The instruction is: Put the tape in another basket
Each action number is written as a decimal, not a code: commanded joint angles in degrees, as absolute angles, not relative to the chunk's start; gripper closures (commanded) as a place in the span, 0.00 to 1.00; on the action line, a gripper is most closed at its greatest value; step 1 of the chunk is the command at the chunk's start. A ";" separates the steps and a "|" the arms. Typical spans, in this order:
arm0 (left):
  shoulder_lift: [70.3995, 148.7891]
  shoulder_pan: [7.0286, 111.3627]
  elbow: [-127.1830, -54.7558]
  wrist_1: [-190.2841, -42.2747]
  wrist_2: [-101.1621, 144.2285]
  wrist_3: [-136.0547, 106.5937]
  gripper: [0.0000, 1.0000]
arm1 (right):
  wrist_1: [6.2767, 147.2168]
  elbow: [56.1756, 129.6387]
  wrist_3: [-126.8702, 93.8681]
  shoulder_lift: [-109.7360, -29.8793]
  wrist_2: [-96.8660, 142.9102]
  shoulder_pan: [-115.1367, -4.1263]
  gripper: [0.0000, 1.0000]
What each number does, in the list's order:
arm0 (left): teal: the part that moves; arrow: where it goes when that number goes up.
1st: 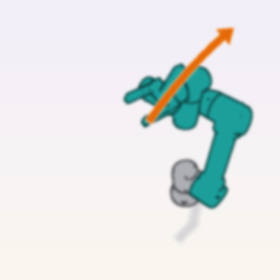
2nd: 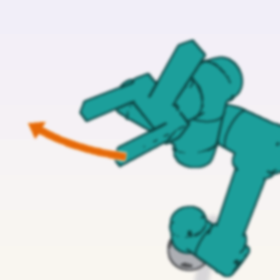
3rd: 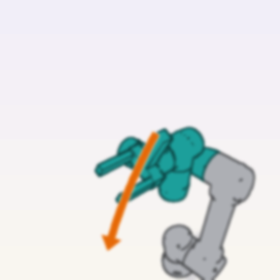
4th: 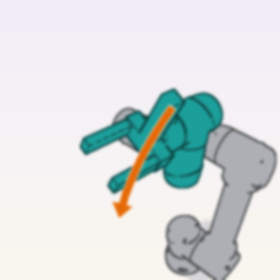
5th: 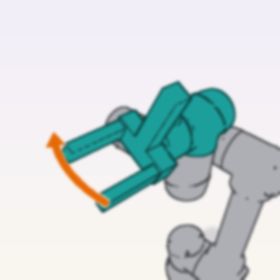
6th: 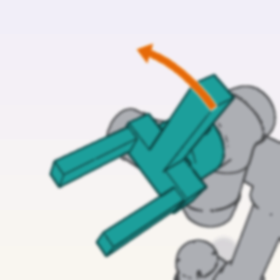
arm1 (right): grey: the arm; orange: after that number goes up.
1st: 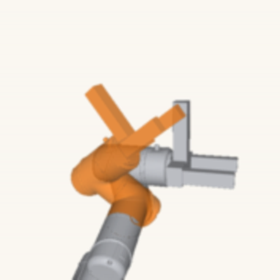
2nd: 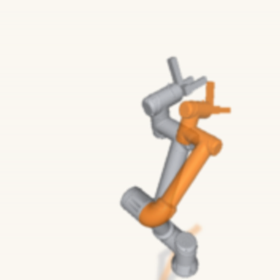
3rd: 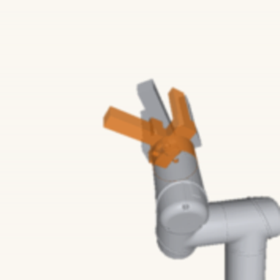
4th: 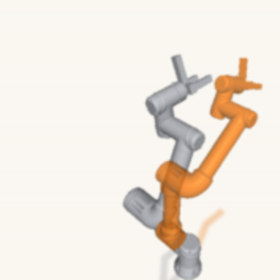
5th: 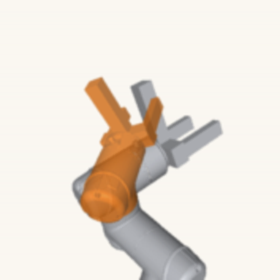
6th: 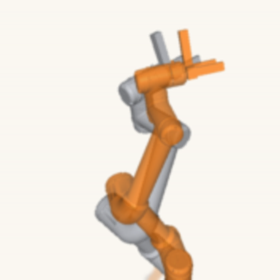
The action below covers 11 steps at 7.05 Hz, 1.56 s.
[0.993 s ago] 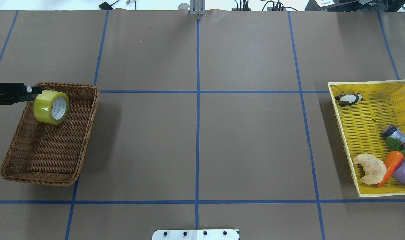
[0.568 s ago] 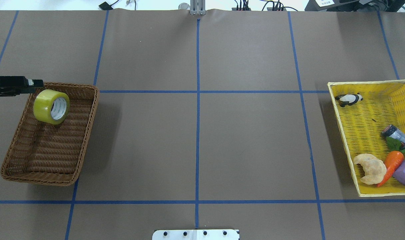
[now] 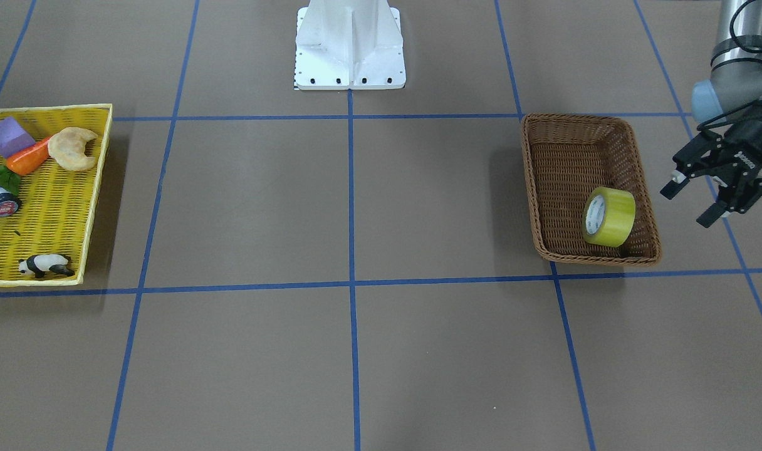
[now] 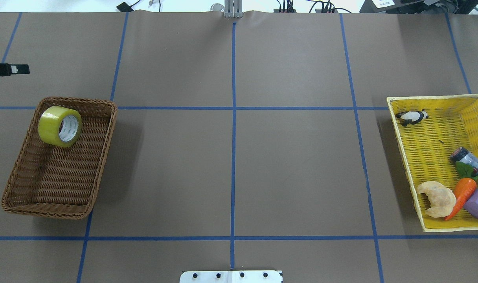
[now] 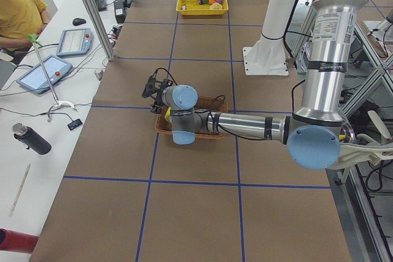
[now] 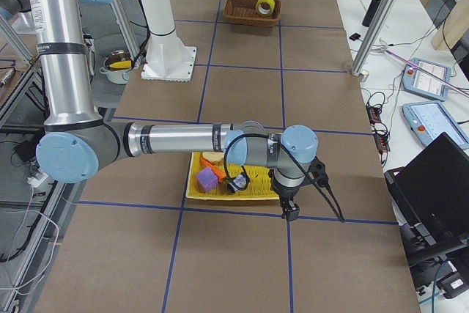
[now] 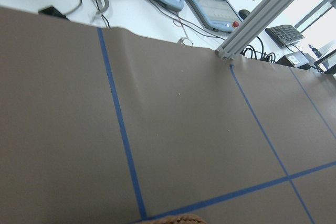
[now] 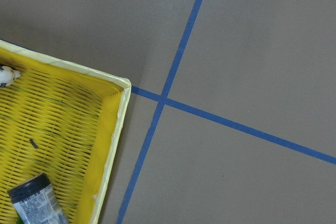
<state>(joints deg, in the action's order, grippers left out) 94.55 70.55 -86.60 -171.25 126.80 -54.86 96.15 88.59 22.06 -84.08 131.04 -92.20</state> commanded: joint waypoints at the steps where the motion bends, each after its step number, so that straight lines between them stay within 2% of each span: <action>1: 95.35 79.15 -87.36 -158.45 126.74 -31.33 0.02 | 96.15 88.51 22.06 -84.11 131.04 -92.20 0.00; 4: 95.10 86.04 -87.28 -139.80 116.33 0.52 0.02 | 96.07 88.33 22.15 -84.37 131.04 -92.20 0.00; 6: 95.45 90.07 -87.28 -121.39 115.58 13.13 0.02 | 96.15 88.07 22.24 -84.55 130.96 -92.20 0.00; 8: 95.71 91.14 -88.15 -98.03 123.08 13.98 0.02 | 96.06 87.80 22.24 -84.73 130.96 -92.20 0.00; 11: 94.22 91.93 -88.24 -83.66 133.09 13.28 0.02 | 96.06 86.84 22.32 -84.90 130.52 -92.20 0.00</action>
